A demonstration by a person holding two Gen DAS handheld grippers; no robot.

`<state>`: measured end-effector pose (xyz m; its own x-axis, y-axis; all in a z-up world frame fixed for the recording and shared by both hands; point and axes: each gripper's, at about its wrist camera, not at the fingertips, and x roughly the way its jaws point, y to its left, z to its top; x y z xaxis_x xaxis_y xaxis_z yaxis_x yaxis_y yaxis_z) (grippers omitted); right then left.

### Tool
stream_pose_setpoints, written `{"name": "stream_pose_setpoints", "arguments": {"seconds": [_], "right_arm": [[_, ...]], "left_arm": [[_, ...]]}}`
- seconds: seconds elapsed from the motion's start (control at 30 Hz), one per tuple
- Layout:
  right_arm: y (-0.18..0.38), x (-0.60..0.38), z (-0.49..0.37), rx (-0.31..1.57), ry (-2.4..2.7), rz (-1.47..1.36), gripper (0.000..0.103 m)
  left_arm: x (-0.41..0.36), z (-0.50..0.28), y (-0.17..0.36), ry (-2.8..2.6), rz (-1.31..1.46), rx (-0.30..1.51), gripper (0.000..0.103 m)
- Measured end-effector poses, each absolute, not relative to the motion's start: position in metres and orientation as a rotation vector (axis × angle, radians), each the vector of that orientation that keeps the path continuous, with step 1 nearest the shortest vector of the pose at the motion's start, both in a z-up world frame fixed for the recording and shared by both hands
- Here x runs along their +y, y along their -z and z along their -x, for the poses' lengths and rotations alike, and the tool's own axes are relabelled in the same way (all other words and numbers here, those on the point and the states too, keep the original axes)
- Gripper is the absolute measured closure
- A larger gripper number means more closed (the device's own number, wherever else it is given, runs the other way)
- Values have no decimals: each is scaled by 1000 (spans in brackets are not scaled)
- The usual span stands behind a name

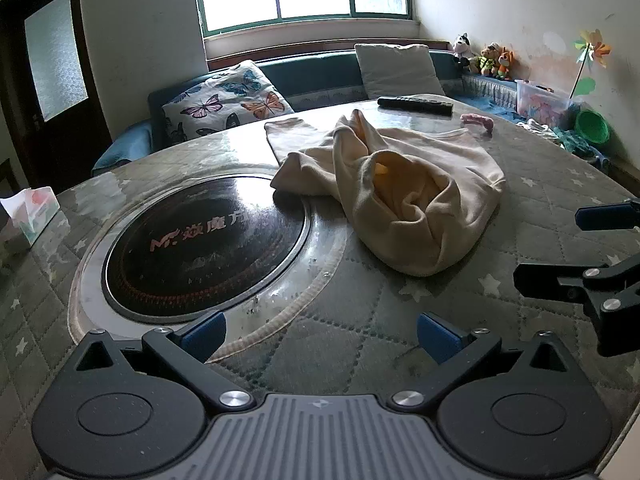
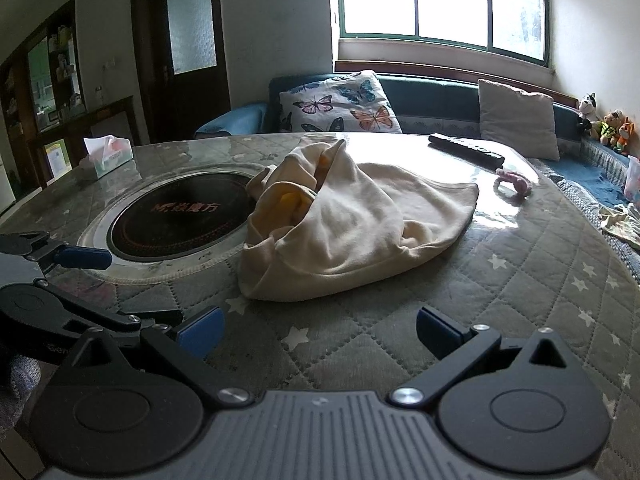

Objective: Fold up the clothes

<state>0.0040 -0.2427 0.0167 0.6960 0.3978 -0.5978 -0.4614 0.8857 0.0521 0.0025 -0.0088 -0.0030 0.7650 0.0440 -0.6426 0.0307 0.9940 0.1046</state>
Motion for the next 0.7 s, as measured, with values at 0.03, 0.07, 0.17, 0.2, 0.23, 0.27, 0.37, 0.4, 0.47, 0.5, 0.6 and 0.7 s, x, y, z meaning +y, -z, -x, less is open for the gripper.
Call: {"name": "stream_pose_setpoints", "arguments": {"seconds": [0.03,0.07,0.17,0.2,0.23,0.27,0.37,0.4,0.47,0.5,0.6,0.7], "right_arm": [[-17,-242,-5,643,-481,106,0],[-17,-242,-5,643,-482,107,0],[-17,-240,-9,645,-487,111,0],[-18,-240,-10,645,-488,113,0],[-18,-239,-12,645,-489,115,0],[-18,-239,-13,645,-490,115,0],[-18,-238,-16,647,-492,117,0],[-18,-237,-17,648,-493,118,0],[-18,-237,-19,650,-494,119,0],[-18,-236,-20,651,-495,119,0],[-18,-235,-24,650,-497,122,0],[-19,-234,-28,647,-501,128,0]], "left_arm": [[-9,-3,3,-7,-112,700,0],[-8,-5,3,-7,-113,700,0],[-8,-8,3,-8,-112,702,0],[-7,-9,3,-9,-112,704,0],[-7,-10,3,-9,-113,705,0],[-7,-11,4,-9,-113,706,0],[-7,-14,4,-8,-114,710,0],[-7,-15,4,-8,-115,711,0],[-7,-18,5,-7,-116,714,0],[-7,-19,4,-7,-116,714,0],[-7,-23,4,-6,-118,714,0],[-7,-28,2,-8,-123,711,0]]}}
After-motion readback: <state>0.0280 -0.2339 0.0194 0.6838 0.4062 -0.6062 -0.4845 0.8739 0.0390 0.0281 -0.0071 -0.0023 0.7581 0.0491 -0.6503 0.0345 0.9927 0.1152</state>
